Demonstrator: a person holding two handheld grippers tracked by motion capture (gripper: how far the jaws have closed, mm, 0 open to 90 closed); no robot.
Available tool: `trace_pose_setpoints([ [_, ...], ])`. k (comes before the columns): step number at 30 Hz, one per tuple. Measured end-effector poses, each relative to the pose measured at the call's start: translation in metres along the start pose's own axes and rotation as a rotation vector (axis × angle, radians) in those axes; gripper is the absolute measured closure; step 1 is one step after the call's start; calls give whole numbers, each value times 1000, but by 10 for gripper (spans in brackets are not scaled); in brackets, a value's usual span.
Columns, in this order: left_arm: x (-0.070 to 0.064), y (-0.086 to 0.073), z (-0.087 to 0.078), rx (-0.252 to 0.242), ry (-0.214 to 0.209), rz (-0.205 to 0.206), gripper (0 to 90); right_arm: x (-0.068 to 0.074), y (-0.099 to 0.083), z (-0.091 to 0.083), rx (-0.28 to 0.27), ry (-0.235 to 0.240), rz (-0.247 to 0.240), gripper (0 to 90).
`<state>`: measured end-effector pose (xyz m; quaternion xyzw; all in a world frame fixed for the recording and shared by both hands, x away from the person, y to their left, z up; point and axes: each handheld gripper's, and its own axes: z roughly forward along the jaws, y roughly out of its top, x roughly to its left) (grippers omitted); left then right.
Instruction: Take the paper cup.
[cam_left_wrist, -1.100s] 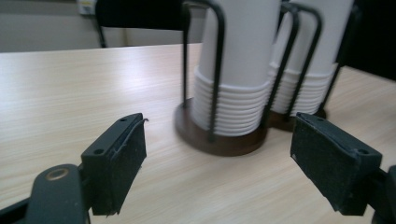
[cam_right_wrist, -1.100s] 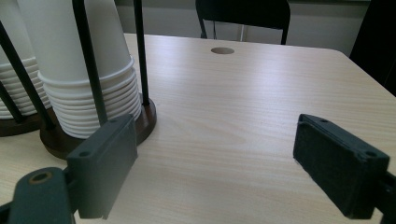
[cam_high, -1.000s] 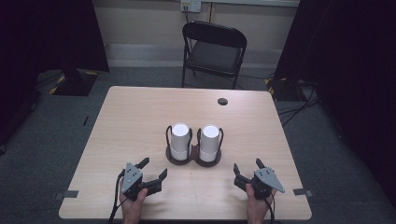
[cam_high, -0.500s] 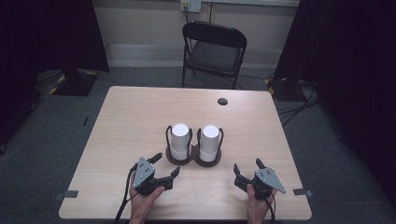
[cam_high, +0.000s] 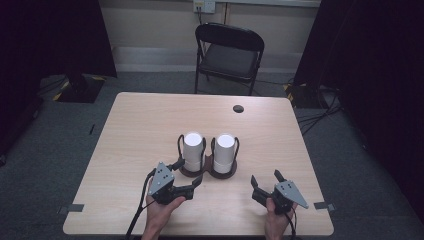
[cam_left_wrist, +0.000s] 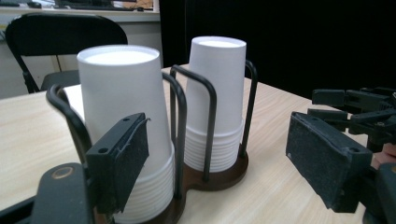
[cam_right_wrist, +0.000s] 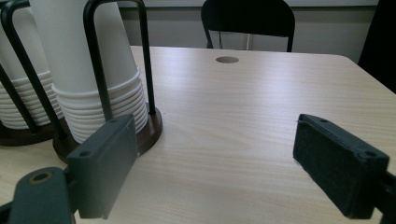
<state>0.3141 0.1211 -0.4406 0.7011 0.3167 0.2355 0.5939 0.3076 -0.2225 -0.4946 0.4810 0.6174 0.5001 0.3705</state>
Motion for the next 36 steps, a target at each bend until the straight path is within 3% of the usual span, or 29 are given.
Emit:
trace_pose_setpoints([
  [2,0,3,4,1,11,18,209,0,0,0,-2,1,3,130],
  [10,0,13,16,-6,-20,18,208,-2,-1,-1,-34,19,22,134],
  [25,-5,38,33,-9,-68,51,208,-3,0,1,-9,63,0,142],
  [27,-5,41,36,-7,-69,55,208,-3,0,1,-16,62,5,142],
  [29,-3,44,39,-12,-97,38,214,-3,-1,-1,-33,50,17,141],
  [36,-3,51,49,9,-99,49,225,-3,-1,-1,-40,45,20,141],
])
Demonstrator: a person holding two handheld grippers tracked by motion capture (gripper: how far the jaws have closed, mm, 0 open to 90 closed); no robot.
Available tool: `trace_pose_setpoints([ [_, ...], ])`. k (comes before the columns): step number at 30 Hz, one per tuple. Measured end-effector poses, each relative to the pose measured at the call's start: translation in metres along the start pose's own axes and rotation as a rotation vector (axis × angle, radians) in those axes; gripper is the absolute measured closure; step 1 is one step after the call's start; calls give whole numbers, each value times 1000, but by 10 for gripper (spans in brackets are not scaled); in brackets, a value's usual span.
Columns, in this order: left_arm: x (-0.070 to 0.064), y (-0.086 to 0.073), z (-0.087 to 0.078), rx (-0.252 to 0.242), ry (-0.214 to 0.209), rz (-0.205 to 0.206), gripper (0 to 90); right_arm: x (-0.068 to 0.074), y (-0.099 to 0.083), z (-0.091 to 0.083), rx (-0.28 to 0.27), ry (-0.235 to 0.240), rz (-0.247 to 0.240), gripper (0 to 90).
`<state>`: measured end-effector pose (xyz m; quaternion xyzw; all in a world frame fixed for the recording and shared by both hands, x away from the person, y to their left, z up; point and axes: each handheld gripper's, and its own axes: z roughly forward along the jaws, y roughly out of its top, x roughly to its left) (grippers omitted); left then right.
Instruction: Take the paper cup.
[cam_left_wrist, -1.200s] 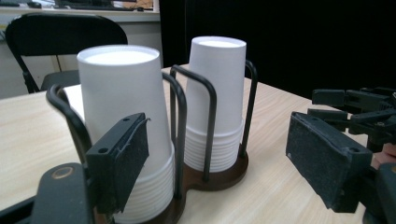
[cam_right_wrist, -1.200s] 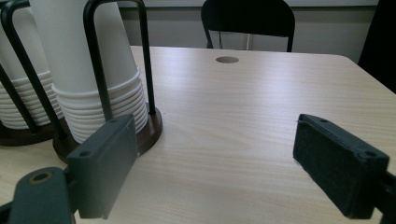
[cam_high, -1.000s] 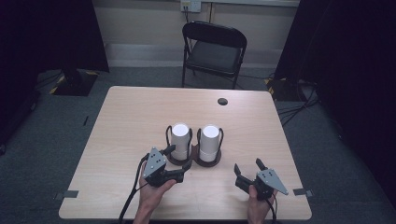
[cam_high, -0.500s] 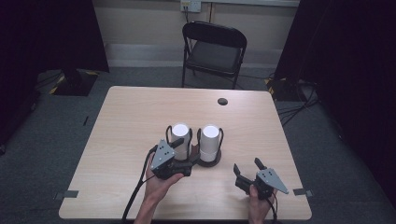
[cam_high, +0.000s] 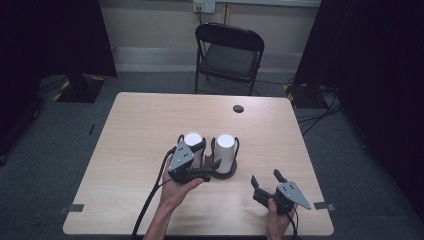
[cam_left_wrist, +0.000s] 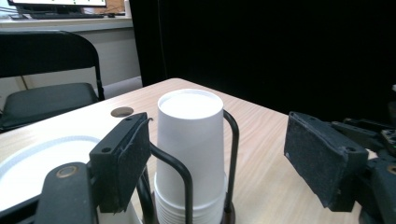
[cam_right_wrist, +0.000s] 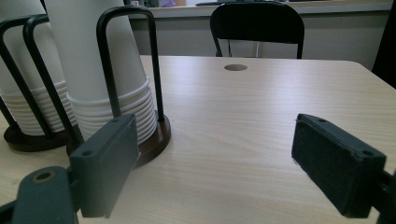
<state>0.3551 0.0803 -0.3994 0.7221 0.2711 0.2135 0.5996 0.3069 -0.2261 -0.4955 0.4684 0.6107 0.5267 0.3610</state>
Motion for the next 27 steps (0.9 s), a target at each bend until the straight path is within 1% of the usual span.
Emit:
trace_pose_setpoints([
  [2,1,3,2,-9,-9,2,225,0,0,0,1,-5,0,143],
  [4,2,5,4,-20,1,13,225,0,0,1,9,-3,0,143],
  [8,1,8,11,-9,5,37,224,0,1,1,14,-6,1,144],
  [9,1,9,13,-4,0,35,224,0,0,1,13,-6,1,144],
  [11,1,12,16,0,2,42,223,-1,1,1,13,-4,4,145],
  [12,1,15,19,4,10,51,221,-1,1,2,20,-4,8,148],
  [13,1,15,19,4,10,51,222,-1,1,2,20,-4,8,148],
  [15,1,18,21,6,9,40,221,0,1,2,24,-3,2,147],
  [17,1,20,23,3,-6,28,219,0,1,3,29,-3,0,148],
  [19,1,23,27,9,-12,35,214,0,1,3,32,-2,-2,148],
  [23,3,27,35,23,-32,22,196,0,1,3,32,-4,-2,148],
  [24,3,28,37,24,-33,17,188,0,1,3,32,-3,1,149],
  [26,7,29,43,25,-53,-11,186,0,1,3,30,-3,-1,149],
  [27,7,29,43,25,-53,-11,189,0,1,3,31,-2,-3,149],
])
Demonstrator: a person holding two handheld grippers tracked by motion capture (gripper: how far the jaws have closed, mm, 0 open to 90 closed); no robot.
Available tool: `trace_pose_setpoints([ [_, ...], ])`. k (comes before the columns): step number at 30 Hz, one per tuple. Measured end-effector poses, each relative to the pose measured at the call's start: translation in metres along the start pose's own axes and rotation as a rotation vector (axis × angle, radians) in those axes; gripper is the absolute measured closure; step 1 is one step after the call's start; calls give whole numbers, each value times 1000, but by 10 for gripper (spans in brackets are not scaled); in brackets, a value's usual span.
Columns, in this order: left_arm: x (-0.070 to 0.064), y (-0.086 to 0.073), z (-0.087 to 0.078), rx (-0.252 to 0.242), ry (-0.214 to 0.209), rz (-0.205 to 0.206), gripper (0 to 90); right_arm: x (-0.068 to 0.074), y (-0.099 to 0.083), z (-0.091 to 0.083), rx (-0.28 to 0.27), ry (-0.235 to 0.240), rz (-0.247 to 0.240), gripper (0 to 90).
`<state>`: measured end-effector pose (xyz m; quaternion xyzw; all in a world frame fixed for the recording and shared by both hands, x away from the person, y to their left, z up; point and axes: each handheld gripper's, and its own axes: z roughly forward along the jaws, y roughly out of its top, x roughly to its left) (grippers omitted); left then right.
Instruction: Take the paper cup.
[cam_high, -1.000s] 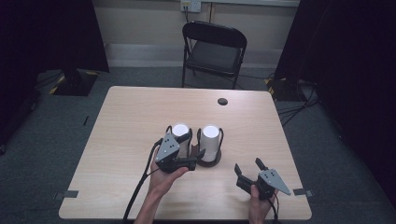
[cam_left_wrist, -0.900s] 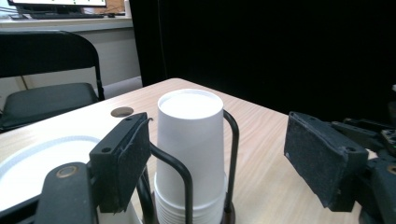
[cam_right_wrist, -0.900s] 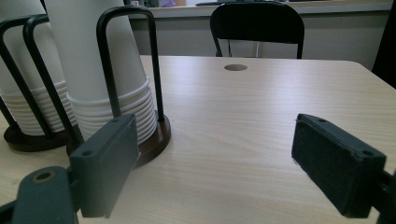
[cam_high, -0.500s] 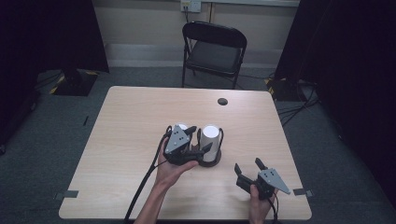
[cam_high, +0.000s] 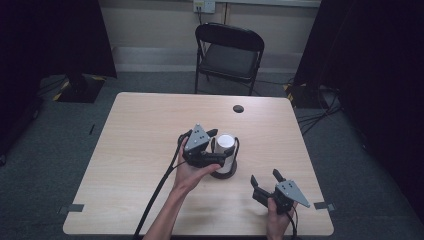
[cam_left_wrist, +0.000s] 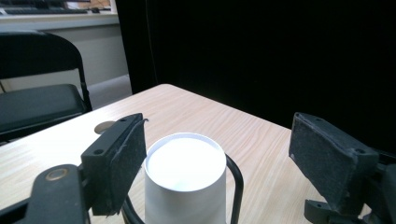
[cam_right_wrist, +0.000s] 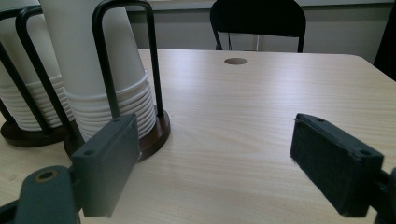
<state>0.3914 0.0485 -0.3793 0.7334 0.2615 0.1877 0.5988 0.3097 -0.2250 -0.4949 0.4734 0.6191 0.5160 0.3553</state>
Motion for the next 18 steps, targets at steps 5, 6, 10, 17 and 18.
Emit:
trace_pose_setpoints([
  [5,4,-2,10,23,0,-7,206,2,1,1,15,3,-18,149],
  [6,5,-2,12,27,-2,-6,206,2,1,1,15,3,-18,149],
  [10,8,-2,19,52,5,1,224,1,0,1,10,5,-13,149],
  [17,14,-5,28,90,23,5,247,1,0,1,8,5,-10,151],
  [18,14,-6,29,101,27,13,249,1,0,1,8,5,-10,151],
])
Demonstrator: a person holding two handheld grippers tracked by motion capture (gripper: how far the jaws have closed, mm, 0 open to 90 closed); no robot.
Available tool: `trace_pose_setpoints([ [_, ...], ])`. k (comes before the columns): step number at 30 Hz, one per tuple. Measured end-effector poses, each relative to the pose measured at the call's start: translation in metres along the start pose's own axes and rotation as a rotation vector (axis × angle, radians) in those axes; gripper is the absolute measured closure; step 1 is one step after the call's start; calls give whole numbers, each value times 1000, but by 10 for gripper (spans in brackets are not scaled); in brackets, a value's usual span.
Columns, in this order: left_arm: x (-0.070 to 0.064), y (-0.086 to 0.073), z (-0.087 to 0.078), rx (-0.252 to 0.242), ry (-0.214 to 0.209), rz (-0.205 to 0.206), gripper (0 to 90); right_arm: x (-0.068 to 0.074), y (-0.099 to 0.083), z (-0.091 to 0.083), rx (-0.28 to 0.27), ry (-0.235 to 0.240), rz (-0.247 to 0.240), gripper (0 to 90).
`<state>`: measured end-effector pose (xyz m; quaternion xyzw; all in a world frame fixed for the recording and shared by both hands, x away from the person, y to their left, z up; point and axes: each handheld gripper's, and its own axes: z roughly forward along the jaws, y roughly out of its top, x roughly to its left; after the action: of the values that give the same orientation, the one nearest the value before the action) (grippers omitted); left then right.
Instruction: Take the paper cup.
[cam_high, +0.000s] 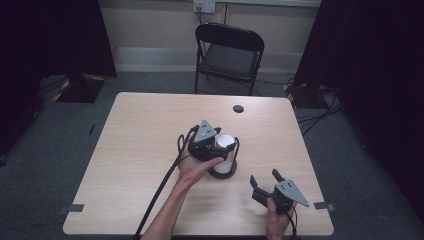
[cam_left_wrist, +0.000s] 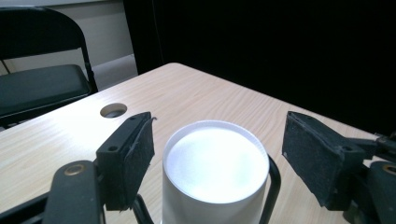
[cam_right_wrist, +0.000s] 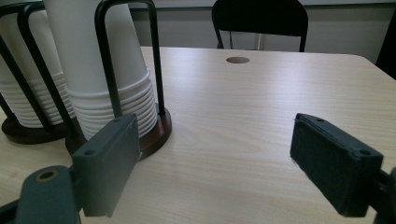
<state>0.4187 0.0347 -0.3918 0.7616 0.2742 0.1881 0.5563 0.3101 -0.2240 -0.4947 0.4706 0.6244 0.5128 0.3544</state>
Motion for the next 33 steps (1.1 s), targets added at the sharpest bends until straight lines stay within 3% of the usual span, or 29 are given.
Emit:
trace_pose_setpoints([
  [6,-2,-2,5,21,33,34,289,0,0,0,0,2,1,151],
  [15,0,-7,11,50,20,41,294,-1,0,0,-3,3,7,151],
  [19,-2,-6,12,50,18,56,343,-1,0,0,-4,3,10,151],
  [33,-1,-4,9,34,15,33,354,-1,0,-1,-7,1,8,151],
])
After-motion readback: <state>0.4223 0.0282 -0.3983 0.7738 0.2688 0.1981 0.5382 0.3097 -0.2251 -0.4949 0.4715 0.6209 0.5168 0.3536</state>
